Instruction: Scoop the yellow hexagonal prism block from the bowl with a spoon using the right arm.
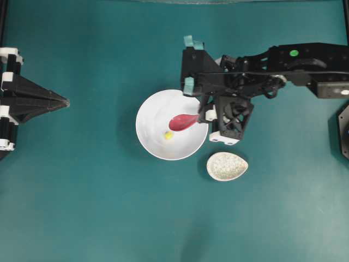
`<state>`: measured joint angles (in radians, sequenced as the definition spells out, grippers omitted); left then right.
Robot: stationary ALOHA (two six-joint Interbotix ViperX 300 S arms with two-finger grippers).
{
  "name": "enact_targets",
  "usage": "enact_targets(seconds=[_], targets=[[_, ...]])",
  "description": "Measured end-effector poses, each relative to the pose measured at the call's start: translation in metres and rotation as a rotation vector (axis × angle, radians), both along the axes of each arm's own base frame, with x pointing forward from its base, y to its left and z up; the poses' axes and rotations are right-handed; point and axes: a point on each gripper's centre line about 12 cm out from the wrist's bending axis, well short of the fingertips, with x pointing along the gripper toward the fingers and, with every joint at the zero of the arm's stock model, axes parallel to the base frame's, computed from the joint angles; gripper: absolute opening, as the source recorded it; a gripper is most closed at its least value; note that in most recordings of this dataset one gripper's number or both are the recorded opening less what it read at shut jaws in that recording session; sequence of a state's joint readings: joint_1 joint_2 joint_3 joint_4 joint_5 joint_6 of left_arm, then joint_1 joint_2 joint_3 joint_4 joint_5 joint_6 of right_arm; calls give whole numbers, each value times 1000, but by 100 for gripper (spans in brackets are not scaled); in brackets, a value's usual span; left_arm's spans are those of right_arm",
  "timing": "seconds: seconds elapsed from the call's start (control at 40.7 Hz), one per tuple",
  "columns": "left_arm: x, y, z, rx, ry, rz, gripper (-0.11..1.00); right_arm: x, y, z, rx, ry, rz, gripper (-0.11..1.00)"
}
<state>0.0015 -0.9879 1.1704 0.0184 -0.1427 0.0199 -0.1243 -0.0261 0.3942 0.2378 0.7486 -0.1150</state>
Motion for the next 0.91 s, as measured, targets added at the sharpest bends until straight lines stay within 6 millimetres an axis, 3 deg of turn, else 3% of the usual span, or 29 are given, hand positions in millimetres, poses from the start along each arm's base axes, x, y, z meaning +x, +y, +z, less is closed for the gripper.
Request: enact_targets(seconds=[0.393, 0.909], targets=[[0, 0, -1, 0, 3, 0, -1, 3, 2, -21, 34, 138, 8, 24], [0, 0, 0, 0, 0, 0, -1, 13, 5, -37, 27, 142, 17, 24]])
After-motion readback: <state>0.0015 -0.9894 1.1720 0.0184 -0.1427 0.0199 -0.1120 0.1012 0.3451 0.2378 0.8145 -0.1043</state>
